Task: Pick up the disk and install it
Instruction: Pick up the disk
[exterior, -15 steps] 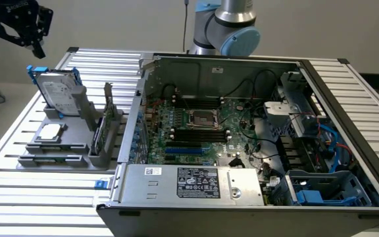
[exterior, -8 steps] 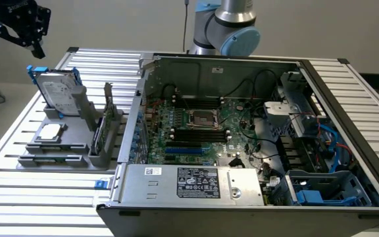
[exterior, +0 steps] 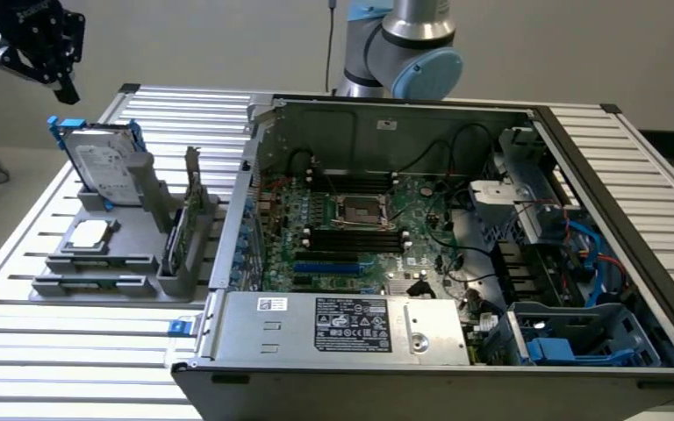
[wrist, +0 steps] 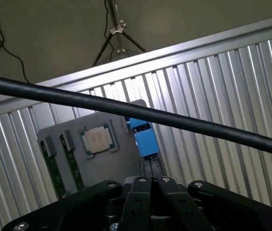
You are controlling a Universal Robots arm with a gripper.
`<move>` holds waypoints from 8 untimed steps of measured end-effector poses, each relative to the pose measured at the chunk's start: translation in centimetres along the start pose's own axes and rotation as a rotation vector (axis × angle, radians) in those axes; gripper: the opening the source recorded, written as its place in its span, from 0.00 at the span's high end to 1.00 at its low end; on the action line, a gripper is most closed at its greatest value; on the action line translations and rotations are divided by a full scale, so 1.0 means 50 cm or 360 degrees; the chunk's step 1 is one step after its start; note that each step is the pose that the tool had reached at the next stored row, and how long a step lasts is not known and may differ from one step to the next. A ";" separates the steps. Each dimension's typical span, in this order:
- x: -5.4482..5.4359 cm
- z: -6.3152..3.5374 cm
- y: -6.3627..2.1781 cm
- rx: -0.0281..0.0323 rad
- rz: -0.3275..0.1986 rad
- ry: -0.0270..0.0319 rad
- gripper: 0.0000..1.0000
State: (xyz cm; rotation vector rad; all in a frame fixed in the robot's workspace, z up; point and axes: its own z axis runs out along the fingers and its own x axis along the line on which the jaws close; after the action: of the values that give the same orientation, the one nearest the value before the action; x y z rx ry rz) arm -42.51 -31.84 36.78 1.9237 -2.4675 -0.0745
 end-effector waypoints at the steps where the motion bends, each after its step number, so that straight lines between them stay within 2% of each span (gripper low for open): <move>1: 0.000 0.000 0.000 -0.00007 -0.0029 0.00014 0.89; 8: 0.000 0.001 0.000 -0.00046 -0.0230 0.00105 0.89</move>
State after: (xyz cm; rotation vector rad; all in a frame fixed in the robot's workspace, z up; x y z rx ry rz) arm -42.51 -31.84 36.72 2.0950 -2.3192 -0.0728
